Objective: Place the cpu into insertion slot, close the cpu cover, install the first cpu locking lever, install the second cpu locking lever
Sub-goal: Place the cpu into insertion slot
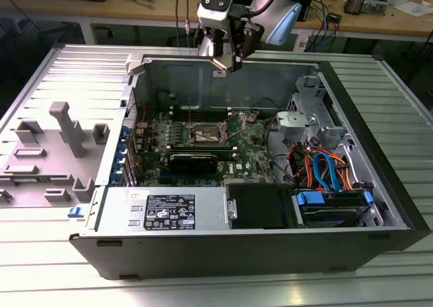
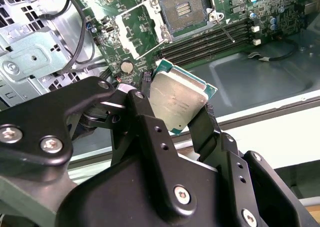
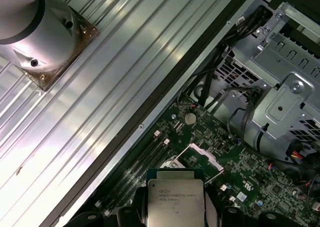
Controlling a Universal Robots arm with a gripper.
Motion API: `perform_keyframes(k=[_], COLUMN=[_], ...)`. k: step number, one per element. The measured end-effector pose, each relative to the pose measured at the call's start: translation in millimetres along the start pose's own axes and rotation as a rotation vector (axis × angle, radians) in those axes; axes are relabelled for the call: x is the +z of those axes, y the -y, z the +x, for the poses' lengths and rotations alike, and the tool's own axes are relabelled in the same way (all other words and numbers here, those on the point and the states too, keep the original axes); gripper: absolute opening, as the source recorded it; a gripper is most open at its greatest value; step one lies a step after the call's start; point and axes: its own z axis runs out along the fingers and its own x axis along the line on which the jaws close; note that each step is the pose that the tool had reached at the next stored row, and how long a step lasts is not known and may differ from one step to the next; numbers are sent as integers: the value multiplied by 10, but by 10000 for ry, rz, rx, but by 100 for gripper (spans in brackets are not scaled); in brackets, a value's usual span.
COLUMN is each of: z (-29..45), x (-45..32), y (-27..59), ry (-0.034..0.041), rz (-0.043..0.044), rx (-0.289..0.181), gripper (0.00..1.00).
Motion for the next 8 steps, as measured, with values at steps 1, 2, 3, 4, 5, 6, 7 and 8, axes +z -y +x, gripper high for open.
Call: perform_keyframes(k=[1, 2, 3, 4, 5, 6, 7, 8], z=[0, 0, 0, 0, 0, 0, 0, 1], x=[0, 0, 0, 0, 0, 0, 0, 1], y=[0, 0, 0, 0, 0, 0, 0, 0], ry=[0, 0, 1, 3, 4, 5, 10, 42], rz=[0, 0, 1, 3, 4, 4, 7, 21], rx=[0, 0, 0, 1, 0, 0, -1, 1], gripper=[55, 55, 55, 55, 55, 55, 55, 55])
